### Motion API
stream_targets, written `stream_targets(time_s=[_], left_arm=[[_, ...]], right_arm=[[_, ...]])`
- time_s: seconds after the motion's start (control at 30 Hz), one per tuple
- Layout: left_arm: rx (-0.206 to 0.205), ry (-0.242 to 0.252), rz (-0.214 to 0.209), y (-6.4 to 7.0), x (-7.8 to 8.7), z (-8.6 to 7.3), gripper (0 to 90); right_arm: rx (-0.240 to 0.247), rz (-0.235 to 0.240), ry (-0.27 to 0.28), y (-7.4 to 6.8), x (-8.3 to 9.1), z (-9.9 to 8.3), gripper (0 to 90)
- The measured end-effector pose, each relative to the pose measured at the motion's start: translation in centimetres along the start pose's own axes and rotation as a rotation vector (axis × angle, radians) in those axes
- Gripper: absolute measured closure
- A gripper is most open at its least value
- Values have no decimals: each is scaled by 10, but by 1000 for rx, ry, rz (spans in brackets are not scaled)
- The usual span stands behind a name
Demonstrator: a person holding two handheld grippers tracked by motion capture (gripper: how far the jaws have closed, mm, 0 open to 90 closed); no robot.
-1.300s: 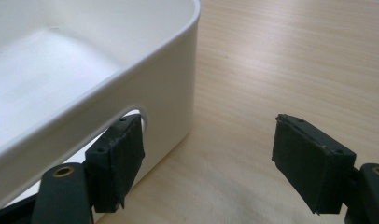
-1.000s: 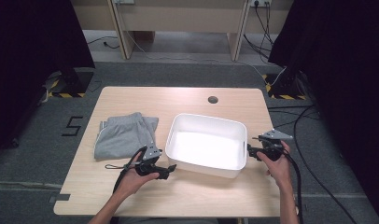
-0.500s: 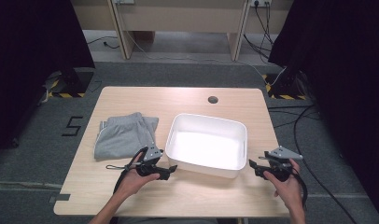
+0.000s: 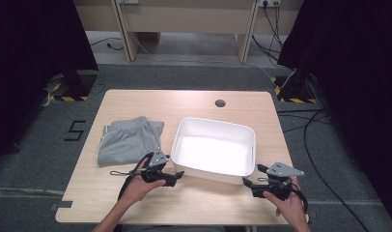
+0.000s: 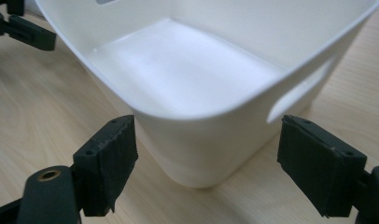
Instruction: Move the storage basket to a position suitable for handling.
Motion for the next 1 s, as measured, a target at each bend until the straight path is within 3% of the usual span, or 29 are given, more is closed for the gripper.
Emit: stream_targets(time_s=[0.1, 0.2, 0.5, 1.0], left_arm=[[2, -1, 0, -1, -1, 0, 148], [5, 5, -7, -1, -1, 0, 148], [4, 2, 1, -2, -2, 1, 151], [35, -3, 31, -12, -7, 4, 163]], right_arm=[[20, 24, 9, -2, -7, 5, 193], [33, 15, 15, 0, -12, 9, 177], [22, 57, 26, 6, -26, 21, 177], [12, 58, 31, 18, -42, 38, 182]])
Point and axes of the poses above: each handheld gripper's, and its own axes: x roughly backward along the jaws, z roughly out of its top, y roughly to its right, the point moved 7 cm from there along -x, roughly forward along the jaws, and after that the axes turned 9 degrees about -y, right-handed, at the moved point
